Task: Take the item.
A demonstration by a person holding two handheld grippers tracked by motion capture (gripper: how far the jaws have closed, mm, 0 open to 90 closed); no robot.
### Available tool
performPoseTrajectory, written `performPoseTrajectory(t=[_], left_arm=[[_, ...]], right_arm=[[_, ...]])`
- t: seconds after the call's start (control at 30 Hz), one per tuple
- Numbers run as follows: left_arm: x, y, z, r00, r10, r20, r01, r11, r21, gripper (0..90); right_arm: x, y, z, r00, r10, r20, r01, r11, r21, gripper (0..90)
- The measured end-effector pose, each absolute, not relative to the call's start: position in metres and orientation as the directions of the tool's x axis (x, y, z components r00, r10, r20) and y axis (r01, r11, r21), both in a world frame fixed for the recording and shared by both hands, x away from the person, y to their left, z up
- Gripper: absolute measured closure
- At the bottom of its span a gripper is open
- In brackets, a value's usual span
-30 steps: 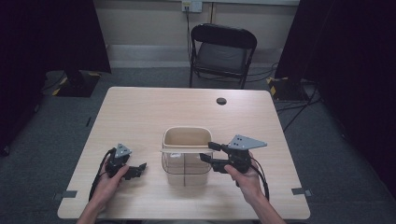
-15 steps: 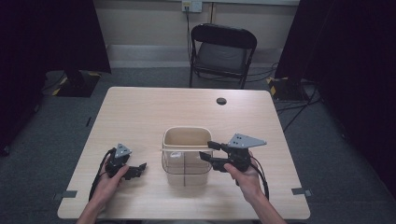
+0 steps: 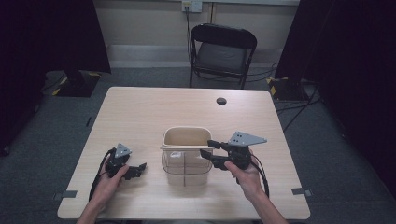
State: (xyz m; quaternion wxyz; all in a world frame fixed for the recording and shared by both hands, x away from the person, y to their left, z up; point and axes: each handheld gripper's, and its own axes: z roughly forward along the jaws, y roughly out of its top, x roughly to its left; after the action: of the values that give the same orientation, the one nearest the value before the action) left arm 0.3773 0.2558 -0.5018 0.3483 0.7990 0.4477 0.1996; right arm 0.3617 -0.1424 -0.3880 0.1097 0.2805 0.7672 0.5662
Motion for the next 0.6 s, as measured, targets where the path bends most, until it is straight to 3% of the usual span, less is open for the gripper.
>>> performPoseTrajectory(t=[0.6], left_arm=[[0.3773,0.2558,-0.5018,0.52,0.854,0.007,0.576,-0.357,0.735,12.8]], right_arm=[[0.3652,-0.1421,-0.3869,-0.817,0.554,0.16,0.312,0.192,0.93,51.6]])
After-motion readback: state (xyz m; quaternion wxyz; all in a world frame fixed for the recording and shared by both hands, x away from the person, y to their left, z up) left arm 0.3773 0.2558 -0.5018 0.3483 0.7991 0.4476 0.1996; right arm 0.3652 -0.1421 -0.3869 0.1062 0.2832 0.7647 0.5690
